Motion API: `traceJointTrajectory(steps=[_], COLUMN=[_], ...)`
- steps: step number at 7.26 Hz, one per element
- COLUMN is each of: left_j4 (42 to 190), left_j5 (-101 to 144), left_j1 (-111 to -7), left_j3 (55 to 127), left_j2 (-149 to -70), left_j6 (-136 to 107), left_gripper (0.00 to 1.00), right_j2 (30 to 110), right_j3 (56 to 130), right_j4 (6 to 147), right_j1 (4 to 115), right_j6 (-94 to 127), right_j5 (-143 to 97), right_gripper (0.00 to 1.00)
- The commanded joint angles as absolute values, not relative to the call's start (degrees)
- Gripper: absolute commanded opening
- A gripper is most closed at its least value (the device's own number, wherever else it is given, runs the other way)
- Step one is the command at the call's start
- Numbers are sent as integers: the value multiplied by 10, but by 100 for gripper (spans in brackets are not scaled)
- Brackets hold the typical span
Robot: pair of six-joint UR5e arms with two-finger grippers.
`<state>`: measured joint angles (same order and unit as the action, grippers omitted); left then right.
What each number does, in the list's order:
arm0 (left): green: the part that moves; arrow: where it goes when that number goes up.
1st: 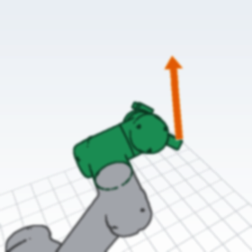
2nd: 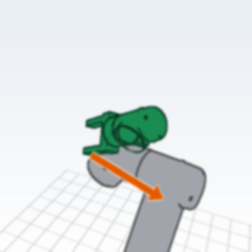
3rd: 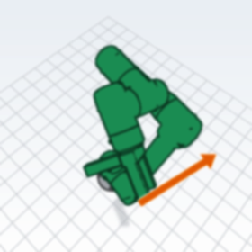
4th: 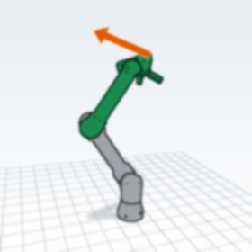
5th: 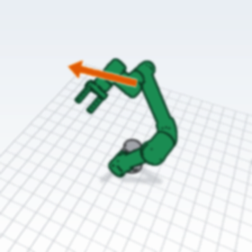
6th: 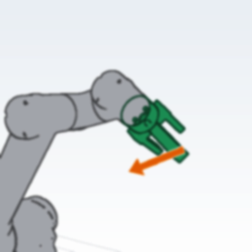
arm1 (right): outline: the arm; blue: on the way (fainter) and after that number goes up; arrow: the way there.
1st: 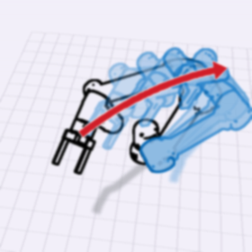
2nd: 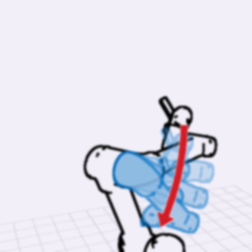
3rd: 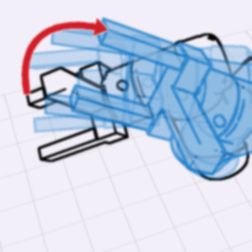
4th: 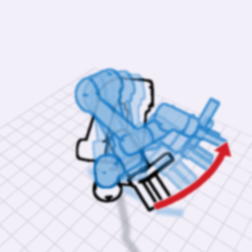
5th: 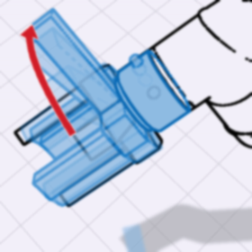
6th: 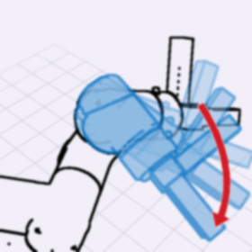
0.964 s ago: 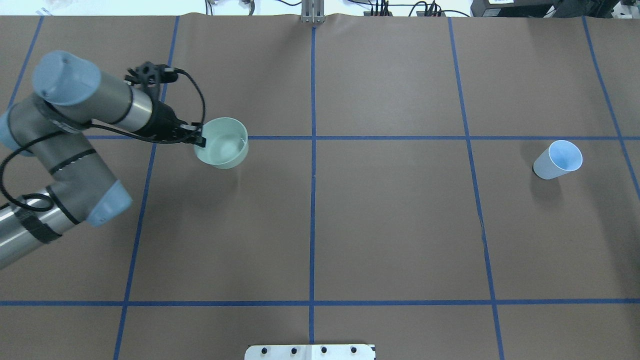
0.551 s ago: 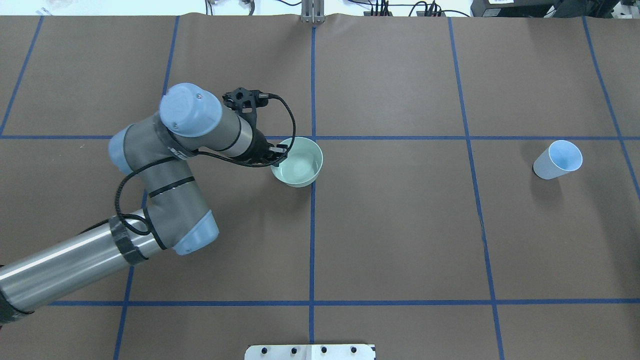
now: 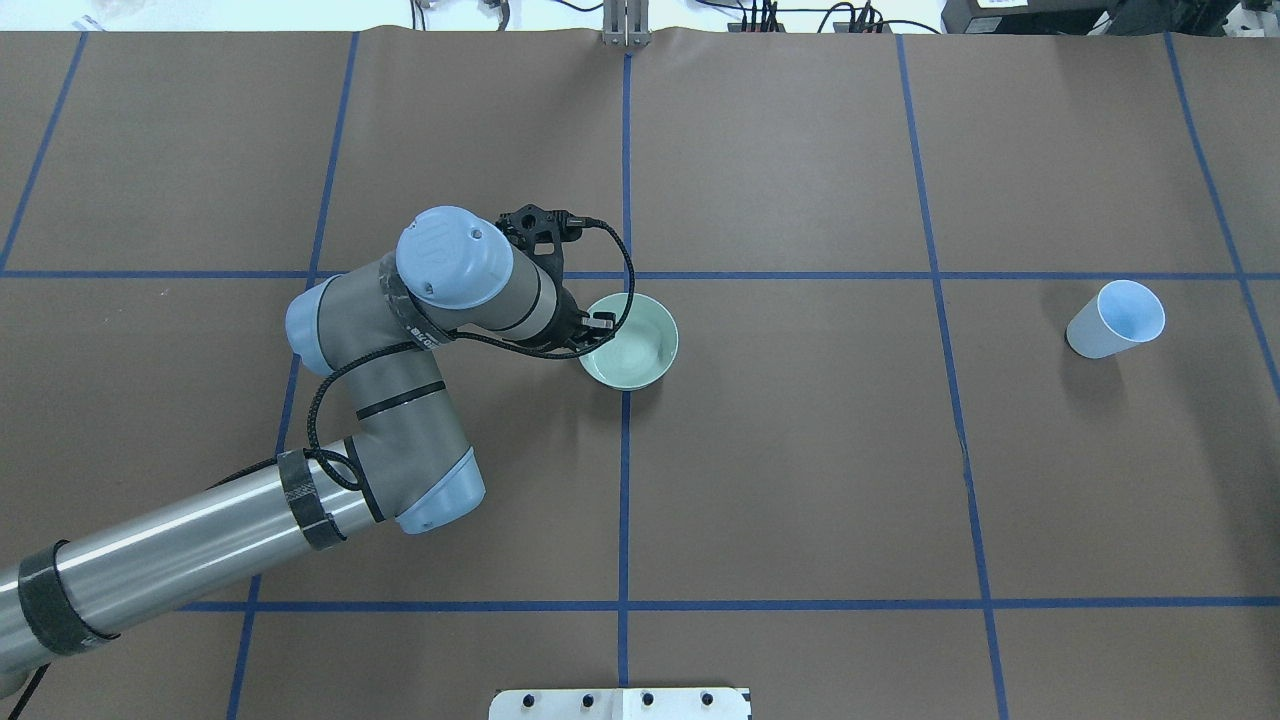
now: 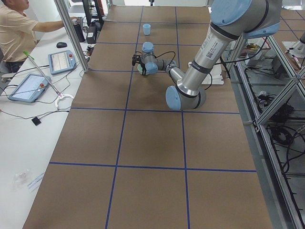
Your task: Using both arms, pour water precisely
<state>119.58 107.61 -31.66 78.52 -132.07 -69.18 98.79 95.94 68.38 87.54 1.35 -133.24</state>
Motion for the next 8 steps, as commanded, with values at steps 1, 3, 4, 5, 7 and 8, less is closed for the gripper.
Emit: traceJointTrajectory(steps=[1,3,4,5,7,8], left_j4=[1193,1140,1083,1055,1053,1054], left_j5=[1076,1085,1116,1142,1182,1240], left_j1=[-318,-325,-347,-367,-435,-506], left_j3=[801,854,901,964,1094,1099], left_j2=[-1322,-1319,-1312,-1261,-1085,-1030], left_j6=[-693,-687,-683,-648,-493,-397], left_gripper=[100,100,100,100,100,100], right_j2=[988,987,987,986,983,983], right_j3=[960,960,965,965,993,1012], right_j4=[684,684,680,668,660,636], right_j1=[875,875,875,875,872,862], right_j6=[13,14,11,18,94,157], right_j5=[-1332,-1333,-1333,-1345,-1392,-1401], right_gripper=[100,100,100,100,100,100])
